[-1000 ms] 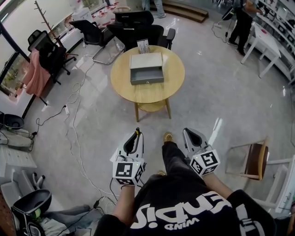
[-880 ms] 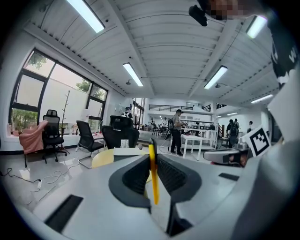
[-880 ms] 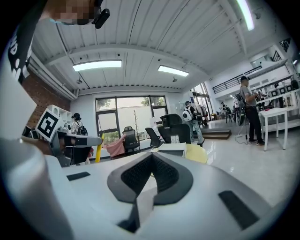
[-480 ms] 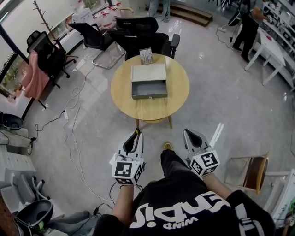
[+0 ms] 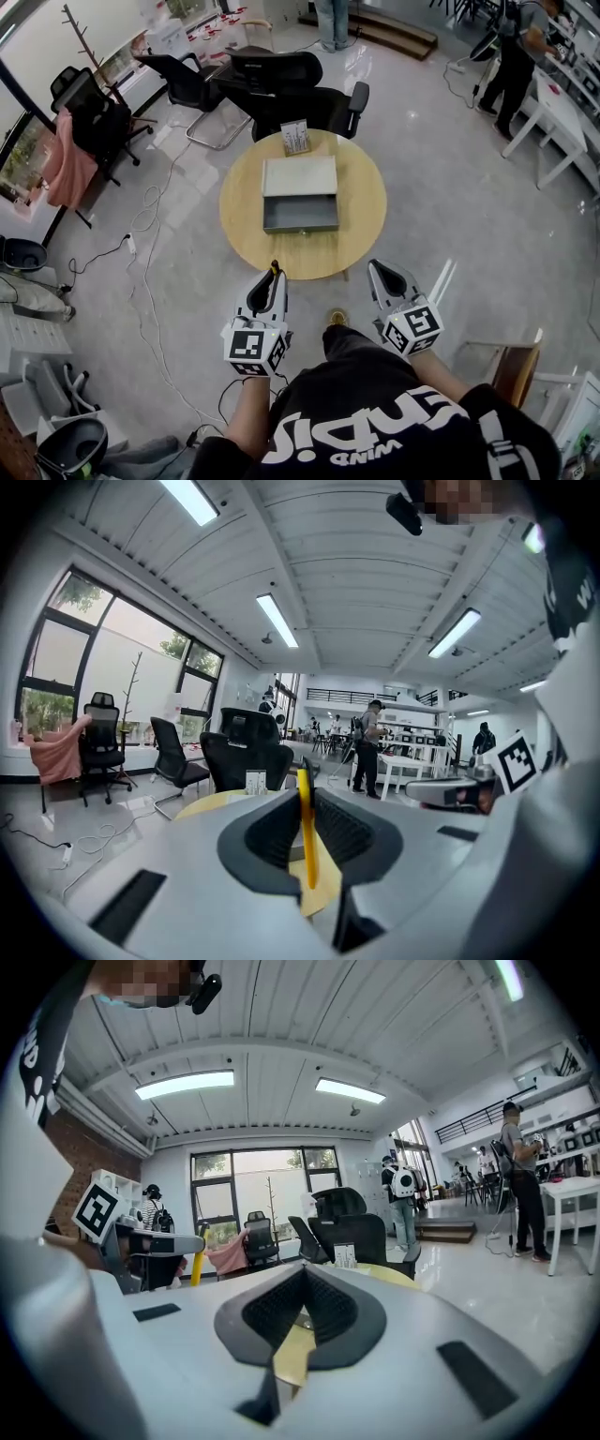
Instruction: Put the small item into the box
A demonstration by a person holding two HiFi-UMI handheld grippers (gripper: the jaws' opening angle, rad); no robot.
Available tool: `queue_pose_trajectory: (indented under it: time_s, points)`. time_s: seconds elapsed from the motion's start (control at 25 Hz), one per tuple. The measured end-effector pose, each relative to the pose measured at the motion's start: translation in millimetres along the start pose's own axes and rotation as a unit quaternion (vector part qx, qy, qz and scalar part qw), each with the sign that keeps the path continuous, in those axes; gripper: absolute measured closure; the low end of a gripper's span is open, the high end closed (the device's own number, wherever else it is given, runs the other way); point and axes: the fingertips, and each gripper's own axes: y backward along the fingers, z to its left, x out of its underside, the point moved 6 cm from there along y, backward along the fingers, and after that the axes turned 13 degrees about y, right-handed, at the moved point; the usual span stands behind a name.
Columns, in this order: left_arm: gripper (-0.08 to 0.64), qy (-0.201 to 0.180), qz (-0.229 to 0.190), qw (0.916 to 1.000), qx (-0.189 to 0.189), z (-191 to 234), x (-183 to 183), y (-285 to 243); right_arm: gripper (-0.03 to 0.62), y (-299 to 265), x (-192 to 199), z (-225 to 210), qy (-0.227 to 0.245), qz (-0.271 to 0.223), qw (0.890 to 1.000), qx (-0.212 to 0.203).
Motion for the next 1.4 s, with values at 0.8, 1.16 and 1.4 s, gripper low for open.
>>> queue_pose_trajectory:
  time_s: [0.8,1.16,1.4]
  points:
    - [0.503,0.008,0.003,1.0000,-0.001,46,-38,-100,0.592,-117,-11,-52,0.002,0.006,0.999,-0.039]
    - [0.503,0.005,0.021,0.9996,0.018,71,-48,-126,0.592,-149,-18,-54,-0.006,0.004,1.000,-0.022]
    - [0.502,-0.014,0.048,0.9983,0.028,80,-41,-153,0.591,-160,-17,-65,-0.012,0.003,1.000,-0.008]
